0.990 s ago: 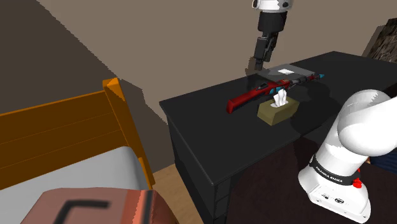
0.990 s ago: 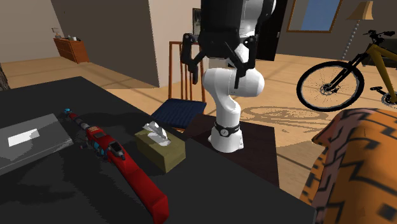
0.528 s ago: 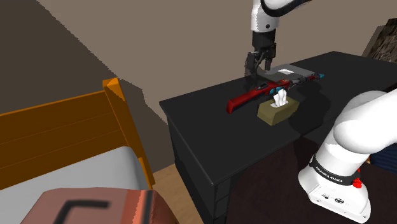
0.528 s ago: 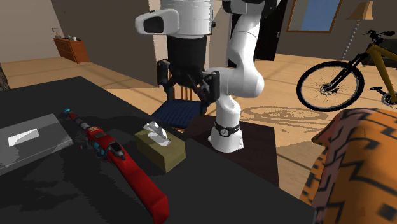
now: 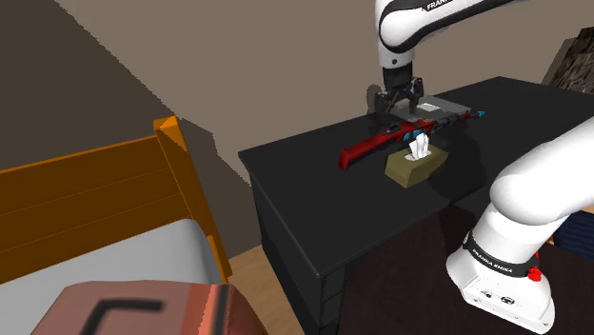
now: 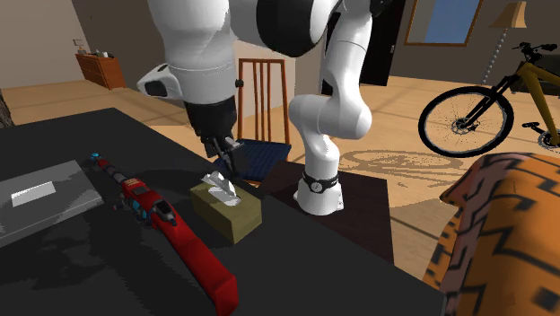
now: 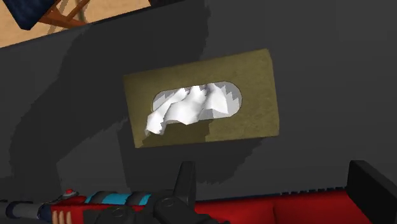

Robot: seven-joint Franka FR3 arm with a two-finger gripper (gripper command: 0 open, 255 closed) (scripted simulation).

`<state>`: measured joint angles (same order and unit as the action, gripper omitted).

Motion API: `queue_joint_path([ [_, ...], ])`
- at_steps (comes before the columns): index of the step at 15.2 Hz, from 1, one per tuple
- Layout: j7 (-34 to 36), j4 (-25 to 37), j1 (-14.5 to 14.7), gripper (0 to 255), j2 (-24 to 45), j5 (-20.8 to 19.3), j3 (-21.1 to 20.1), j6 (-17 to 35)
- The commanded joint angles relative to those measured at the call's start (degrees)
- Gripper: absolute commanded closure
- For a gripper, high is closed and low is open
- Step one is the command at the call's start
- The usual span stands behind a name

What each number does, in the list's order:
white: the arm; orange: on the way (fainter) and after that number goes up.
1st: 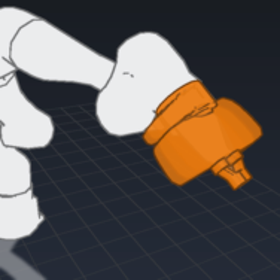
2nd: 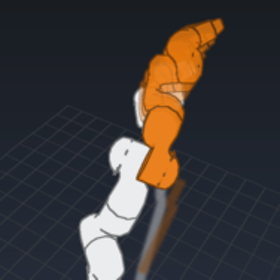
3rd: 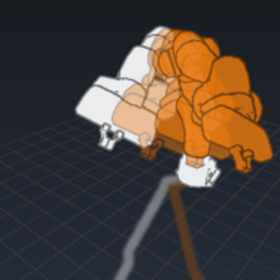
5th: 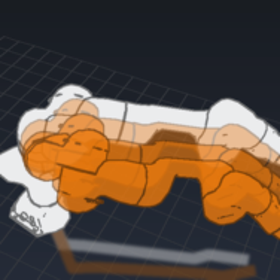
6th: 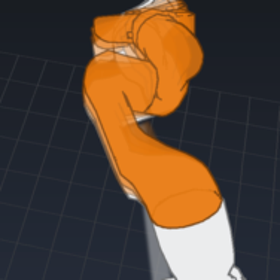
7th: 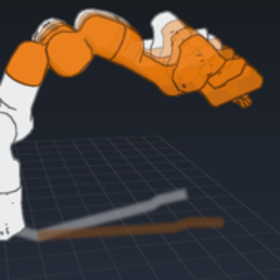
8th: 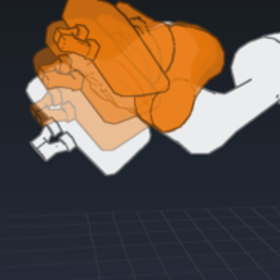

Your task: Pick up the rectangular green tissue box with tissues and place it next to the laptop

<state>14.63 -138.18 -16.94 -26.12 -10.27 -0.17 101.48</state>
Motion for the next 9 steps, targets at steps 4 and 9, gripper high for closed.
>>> queue_joint_path([
  [4, 7.7, -0.3, -5.0, 0, 5.6, -3.8, 1.7, 2.0],
  [9, 14.3, -0.3, -9.5, 0, 10.1, -7.2, 3.9, 3.1],
])
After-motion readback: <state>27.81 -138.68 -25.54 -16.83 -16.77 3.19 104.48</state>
